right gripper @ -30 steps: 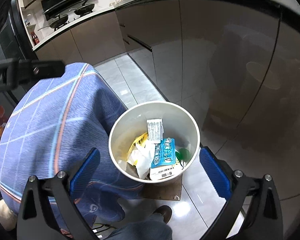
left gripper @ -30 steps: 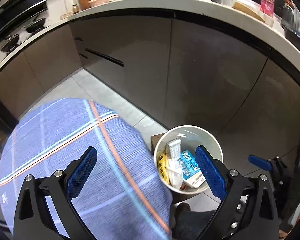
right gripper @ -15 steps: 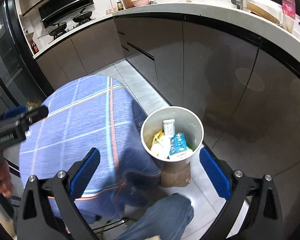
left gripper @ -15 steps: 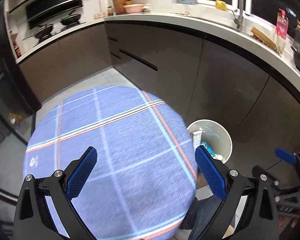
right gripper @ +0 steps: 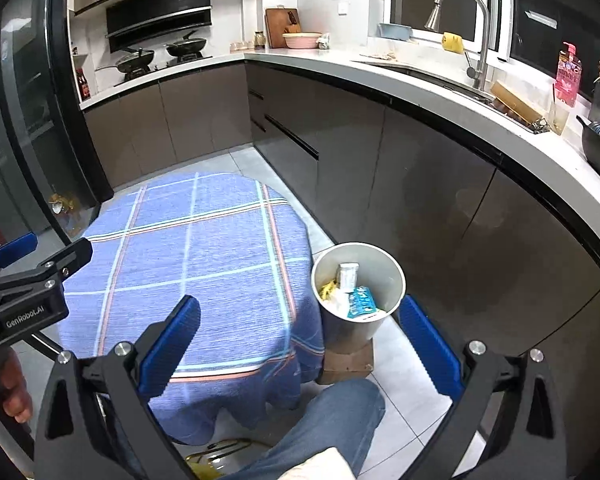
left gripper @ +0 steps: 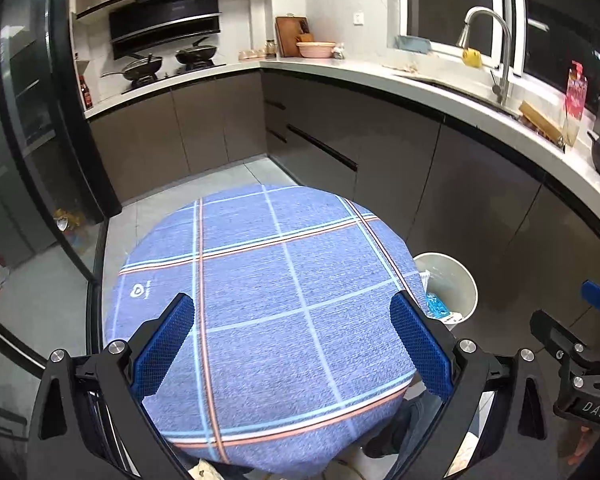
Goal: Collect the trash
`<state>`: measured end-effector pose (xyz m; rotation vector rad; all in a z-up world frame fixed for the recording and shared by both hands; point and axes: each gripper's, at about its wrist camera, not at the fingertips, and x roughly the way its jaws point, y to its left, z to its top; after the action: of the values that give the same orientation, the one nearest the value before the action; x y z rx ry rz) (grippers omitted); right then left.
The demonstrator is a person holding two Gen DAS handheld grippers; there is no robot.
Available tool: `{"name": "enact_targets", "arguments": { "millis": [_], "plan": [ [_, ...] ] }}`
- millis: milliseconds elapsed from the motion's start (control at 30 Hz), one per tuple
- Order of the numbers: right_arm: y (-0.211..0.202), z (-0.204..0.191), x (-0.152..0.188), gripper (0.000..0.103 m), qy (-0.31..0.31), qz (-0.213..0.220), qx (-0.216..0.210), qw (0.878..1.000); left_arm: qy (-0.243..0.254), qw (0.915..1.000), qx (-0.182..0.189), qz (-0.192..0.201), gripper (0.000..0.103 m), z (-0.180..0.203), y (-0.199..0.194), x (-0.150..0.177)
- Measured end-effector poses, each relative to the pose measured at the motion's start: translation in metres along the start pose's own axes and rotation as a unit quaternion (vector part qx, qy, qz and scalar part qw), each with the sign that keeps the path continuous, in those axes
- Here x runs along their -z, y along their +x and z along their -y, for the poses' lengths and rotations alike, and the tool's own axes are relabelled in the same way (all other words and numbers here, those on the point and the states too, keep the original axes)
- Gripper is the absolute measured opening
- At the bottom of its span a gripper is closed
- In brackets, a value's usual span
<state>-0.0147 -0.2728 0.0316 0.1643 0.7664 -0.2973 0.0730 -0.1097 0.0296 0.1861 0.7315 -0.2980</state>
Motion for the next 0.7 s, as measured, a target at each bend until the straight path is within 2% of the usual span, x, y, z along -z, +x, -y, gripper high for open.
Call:
{"name": "enact_targets", "arguments": {
  "millis": [267, 700],
  "plan": [
    [-0.018, -0.022, 0.003, 0.100, -0.012, 0.011, -0.009, 1.000, -0.008, 0.9998, -0.004, 0.016, 0.095, -0.024, -0.027, 0.012],
    [-0.022, -0.039, -0.005, 0.100, -0.025, 0.020, -0.016, 0.999, -0.020, 0.9995, -0.006, 0.024, 0.095, -0.043, -0.040, 0.021]
  ]
}}
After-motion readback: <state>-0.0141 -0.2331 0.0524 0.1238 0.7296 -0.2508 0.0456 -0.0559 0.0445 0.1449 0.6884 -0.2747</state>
